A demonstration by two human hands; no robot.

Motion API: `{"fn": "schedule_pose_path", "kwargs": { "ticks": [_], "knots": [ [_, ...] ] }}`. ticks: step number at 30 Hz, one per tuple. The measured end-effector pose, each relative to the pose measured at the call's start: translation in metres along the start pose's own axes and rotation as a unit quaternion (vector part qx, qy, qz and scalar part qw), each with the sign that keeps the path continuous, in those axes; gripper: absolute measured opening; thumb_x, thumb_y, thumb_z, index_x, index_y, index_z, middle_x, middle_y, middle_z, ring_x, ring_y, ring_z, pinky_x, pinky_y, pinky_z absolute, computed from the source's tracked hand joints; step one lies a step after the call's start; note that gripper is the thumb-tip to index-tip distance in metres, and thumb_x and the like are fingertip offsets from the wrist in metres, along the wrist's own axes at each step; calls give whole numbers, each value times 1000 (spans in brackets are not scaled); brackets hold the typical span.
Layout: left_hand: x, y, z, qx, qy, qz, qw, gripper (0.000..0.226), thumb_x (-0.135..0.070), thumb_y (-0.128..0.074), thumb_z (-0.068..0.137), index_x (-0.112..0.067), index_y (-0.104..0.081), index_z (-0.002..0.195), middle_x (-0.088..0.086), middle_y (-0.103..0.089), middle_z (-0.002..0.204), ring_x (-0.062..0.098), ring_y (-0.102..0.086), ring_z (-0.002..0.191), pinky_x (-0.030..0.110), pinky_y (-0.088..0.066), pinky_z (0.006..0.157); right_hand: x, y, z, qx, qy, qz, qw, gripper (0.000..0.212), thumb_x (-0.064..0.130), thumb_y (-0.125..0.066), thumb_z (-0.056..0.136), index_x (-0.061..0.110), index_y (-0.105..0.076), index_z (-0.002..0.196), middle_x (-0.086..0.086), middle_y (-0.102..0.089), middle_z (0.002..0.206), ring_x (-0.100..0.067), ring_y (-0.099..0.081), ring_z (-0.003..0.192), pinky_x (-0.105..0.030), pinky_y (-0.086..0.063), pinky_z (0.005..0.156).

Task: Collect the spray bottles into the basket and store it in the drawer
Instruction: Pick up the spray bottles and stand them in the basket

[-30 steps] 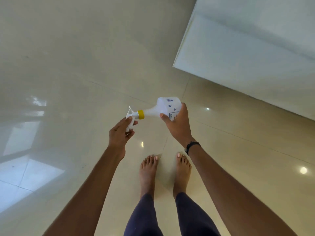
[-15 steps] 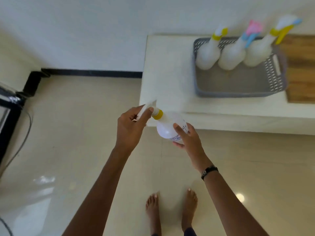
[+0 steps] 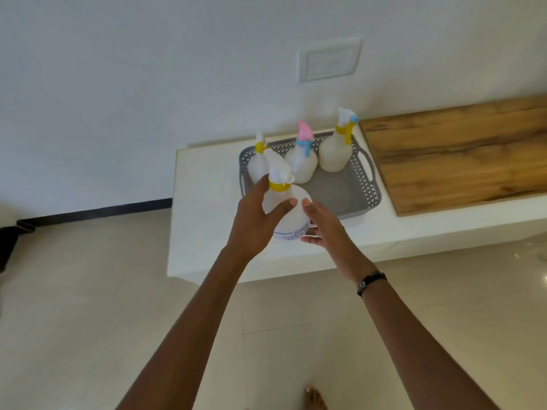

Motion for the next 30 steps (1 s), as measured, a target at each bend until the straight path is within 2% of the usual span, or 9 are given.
{"fn": "schedule_pose_path", "kwargs": {
  "ticks": [4,7,10,13,15,19,22,28,30],
  "knots": [
    [-6,-52,30,4,-21,-4,1000,41,-18,-62,88,-18,-51,127,-25,-56,103,-26,-51,88,-3,-41,76,7,50,14,-36,50,-52,997,25,42,-43,97,42,-48,121,8,-60,121,-14,-57,116,-25,-53,88],
    [-8,-83,60,6,-29,2,1000,40,-14,-65,86,-14,-52,124,-18,-58,102,-24,-51,85,-4,-39,74,11,80,22,-86,111,-138,980,45,34,-59,90,29,-45,133,9,-58,124,-7,-54,116,-7,-46,87],
    [-4,-111,89,40,-27,25,999,40,-12,-65,85,-12,-54,124,-12,-59,101,-25,-51,81,-4,-37,71,3,104,37,-152,142,-181,961,63,31,-69,83,22,-40,138,3,-52,132,-11,-50,120,-19,-47,96],
    [9,-136,113,66,-17,32,997,37,-10,-65,85,-11,-55,121,-9,-60,99,-23,-53,79,-3,-39,69,-7,121,60,-204,155,-228,939,61,29,-70,82,16,-44,136,-4,-53,135,-19,-50,123,-39,-49,101],
    [21,-150,127,69,-4,38,997,36,-11,-65,86,-11,-55,120,-8,-60,99,-12,-56,80,-1,-40,70,-12,129,76,-230,152,-253,927,57,28,-70,82,14,-48,133,-6,-55,134,-21,-49,125,-43,-46,102],
    [46,-171,145,89,12,57,994,32,-7,-62,87,-8,-56,118,-5,-61,98,8,-56,86,-2,-39,69,-19,136,99,-272,138,-269,914,47,22,-72,82,10,-57,124,-8,-64,124,-21,-58,116,-41,-49,100],
    [60,-182,153,104,26,58,993,28,-4,-60,87,-5,-56,115,-3,-60,97,5,-55,84,-3,-39,69,-23,136,105,-286,132,-277,908,40,19,-71,83,8,-60,120,-9,-67,117,-23,-61,109,-31,-49,97],
    [77,-188,160,110,28,45,993,33,-7,-60,89,-9,-54,121,-6,-61,102,-5,-57,85,-3,-40,73,-30,137,114,-298,128,-271,906,40,17,-67,86,8,-57,124,-9,-65,122,-22,-60,114,-32,-47,101],
    [80,-188,161,109,22,45,993,35,-7,-59,89,-10,-52,124,-6,-60,106,-1,-59,88,-2,-41,76,-31,136,117,-302,125,-270,906,40,14,-67,86,9,-57,124,-8,-65,123,-21,-59,115,-28,-44,102]
  ]
}}
Point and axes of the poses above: each hand's wrist, its own z-axis towards the middle knuckle, its own y-axis out of the back of the hand, x = y × z, the point moved 2 cm from there along z, towards the middle knuckle
